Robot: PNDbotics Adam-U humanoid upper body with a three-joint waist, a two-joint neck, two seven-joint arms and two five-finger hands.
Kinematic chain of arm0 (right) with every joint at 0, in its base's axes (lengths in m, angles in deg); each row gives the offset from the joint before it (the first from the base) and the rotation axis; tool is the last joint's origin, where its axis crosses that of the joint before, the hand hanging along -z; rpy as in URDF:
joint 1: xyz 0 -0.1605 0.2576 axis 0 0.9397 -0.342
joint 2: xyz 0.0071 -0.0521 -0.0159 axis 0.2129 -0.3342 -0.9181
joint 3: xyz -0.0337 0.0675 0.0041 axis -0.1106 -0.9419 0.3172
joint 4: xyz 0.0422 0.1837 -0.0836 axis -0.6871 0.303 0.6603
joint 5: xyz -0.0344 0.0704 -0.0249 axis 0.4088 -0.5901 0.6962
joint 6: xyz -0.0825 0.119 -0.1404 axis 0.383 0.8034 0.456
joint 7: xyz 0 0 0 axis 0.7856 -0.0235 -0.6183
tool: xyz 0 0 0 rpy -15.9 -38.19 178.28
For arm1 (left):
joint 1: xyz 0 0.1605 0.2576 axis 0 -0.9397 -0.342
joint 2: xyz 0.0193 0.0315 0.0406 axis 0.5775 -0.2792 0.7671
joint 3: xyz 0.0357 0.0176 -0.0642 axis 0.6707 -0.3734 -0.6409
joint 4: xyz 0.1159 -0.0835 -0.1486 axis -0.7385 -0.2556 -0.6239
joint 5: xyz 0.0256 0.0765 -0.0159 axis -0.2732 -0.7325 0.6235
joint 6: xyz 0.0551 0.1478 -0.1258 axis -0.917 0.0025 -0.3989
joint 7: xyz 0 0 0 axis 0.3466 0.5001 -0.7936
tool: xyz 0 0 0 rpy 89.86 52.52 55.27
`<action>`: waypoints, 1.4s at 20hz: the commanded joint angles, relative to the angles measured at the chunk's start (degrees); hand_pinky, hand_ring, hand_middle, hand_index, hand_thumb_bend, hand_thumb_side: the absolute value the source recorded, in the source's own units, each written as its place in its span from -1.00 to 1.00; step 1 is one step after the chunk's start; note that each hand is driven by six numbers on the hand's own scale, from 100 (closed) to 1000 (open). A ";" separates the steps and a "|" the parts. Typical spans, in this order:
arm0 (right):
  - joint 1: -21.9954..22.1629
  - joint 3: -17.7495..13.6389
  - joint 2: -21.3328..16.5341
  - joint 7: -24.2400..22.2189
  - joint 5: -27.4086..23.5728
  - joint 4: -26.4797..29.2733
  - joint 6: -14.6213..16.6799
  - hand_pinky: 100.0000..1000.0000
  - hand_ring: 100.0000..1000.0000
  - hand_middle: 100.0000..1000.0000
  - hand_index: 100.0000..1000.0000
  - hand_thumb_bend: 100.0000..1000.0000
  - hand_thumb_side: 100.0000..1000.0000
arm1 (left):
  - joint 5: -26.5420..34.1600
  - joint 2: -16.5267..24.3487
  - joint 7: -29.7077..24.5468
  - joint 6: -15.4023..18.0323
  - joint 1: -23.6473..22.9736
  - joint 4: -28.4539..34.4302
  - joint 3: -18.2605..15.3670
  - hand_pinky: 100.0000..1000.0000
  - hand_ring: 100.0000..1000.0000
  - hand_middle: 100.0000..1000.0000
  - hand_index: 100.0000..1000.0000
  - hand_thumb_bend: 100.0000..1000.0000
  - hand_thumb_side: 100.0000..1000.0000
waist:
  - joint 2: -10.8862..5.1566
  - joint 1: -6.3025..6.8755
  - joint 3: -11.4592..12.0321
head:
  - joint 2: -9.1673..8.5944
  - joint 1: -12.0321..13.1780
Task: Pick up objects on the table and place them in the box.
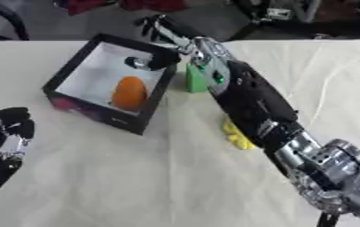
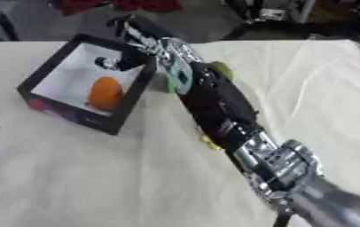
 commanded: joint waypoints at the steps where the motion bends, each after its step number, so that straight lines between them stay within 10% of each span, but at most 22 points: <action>1: 0.15 0.30 -5.26 -2.88 -3.25 1.21 0.84 0.46 0.50 0.58 0.86 -0.14 -0.08 | -0.33 1.15 0.54 -0.05 0.09 0.82 -0.74 0.52 0.52 0.42 0.32 -0.46 0.15 | -0.48 0.29 -0.50 | -0.07 0.75; 17: 2.37 -2.18 -8.83 -18.58 -7.01 -7.54 1.43 0.64 0.82 0.79 0.91 -0.09 -0.22 | -0.38 1.44 0.54 -0.06 -0.56 0.88 -0.96 0.52 0.52 0.43 0.34 -0.47 0.16 | -0.52 0.86 -1.24 | -0.07 0.57; 28: 0.53 -4.00 -4.84 -9.74 1.35 -13.53 -2.15 0.71 0.88 0.86 0.93 -0.08 -0.20 | -0.04 0.95 -0.02 0.11 0.03 0.95 -0.45 0.52 0.52 0.43 0.35 -0.47 0.16 | 0.01 1.04 0.32 | -0.07 -1.49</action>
